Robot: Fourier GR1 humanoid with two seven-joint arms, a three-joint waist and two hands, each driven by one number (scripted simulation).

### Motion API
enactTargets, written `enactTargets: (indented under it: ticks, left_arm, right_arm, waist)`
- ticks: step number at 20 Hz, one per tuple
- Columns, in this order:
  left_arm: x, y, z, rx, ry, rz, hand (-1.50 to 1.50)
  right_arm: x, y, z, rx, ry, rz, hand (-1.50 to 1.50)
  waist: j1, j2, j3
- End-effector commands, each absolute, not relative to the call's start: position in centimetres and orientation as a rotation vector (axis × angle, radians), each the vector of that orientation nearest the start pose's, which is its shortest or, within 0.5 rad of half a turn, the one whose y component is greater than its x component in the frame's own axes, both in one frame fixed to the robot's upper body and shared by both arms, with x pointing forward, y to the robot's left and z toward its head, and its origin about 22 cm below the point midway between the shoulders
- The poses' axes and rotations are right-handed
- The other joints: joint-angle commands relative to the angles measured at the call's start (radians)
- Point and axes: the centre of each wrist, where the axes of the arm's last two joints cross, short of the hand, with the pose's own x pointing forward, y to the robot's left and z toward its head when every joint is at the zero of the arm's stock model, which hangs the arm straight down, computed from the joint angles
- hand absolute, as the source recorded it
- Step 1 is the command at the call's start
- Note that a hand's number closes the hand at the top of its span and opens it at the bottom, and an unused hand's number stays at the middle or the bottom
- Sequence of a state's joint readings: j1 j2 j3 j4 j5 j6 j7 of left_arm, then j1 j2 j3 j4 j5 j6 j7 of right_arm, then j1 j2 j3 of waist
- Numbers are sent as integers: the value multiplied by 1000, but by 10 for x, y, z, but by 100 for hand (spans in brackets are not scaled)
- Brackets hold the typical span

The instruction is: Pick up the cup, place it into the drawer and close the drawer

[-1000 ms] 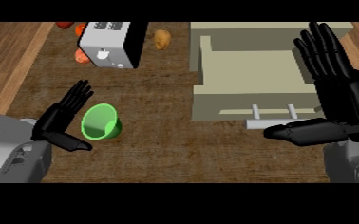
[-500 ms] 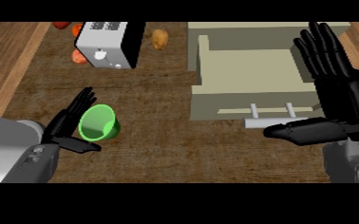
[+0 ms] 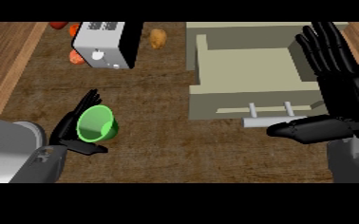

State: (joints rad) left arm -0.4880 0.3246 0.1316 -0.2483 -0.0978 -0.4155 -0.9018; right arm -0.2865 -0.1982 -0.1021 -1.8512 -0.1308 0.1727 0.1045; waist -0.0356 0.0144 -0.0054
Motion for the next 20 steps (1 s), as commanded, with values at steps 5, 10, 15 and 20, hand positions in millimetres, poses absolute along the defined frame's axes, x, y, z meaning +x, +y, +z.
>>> enactTargets:
  ticks: [5, 10, 15, 20]
  left_arm:
    - [267, 336, -134, -363, -1665, -232, -150]
    - [288, 325, -123, -414, -1662, -234, -150]
    - [287, 313, -128, -554, -1642, -183, 150]
    - [289, 299, -129, -439, -1831, -212, 150]
  right_arm:
    - [277, -257, 161, 79, -2010, 271, -150]
    - [281, -249, 156, 76, -2010, 270, -150]
    - [279, -251, 159, 91, -2001, 297, -150]
    - [280, -256, 159, 62, -1992, 305, -150]
  waist:
    - [-4, 2, -1]
    - [0, 2, 0]
    - [-8, 7, -2]
    - [1, 2, -1]
